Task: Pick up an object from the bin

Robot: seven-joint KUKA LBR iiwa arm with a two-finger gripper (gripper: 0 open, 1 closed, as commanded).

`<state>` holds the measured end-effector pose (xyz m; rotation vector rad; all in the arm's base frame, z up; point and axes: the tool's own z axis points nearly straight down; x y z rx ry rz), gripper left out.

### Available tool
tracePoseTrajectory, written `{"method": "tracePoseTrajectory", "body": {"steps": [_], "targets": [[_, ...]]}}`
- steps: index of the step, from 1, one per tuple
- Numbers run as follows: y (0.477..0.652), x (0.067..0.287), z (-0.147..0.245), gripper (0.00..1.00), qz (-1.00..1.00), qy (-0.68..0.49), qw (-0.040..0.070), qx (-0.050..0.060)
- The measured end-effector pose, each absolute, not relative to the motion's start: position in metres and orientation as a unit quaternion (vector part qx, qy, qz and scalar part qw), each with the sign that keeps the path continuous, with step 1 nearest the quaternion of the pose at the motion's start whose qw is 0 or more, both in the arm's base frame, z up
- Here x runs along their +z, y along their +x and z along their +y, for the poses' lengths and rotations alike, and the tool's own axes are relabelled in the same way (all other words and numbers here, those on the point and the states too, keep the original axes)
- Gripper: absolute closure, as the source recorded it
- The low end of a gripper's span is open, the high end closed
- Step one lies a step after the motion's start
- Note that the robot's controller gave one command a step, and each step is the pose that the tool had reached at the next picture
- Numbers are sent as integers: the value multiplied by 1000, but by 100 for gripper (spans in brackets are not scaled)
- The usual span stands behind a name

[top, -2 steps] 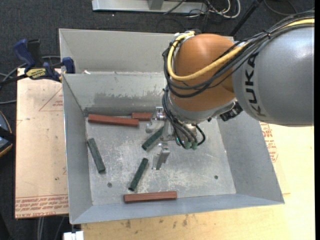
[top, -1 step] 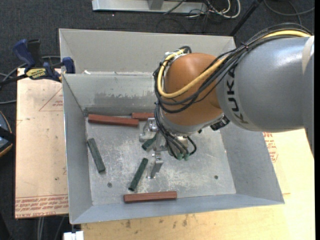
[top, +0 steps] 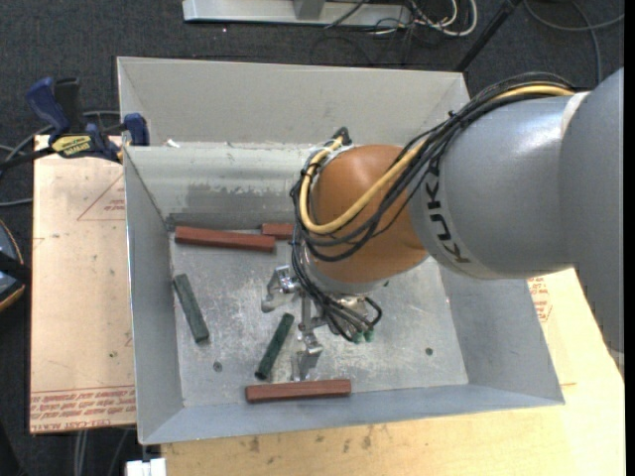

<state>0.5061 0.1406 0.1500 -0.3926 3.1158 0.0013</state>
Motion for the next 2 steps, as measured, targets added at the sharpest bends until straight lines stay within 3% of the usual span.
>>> {"method": "tracePoseTrajectory", "body": {"steps": [1, 2], "targets": [[550, 77, 123, 100, 994, -108, 4, 3], [550, 77, 123, 100, 994, -108, 4, 3]]}}
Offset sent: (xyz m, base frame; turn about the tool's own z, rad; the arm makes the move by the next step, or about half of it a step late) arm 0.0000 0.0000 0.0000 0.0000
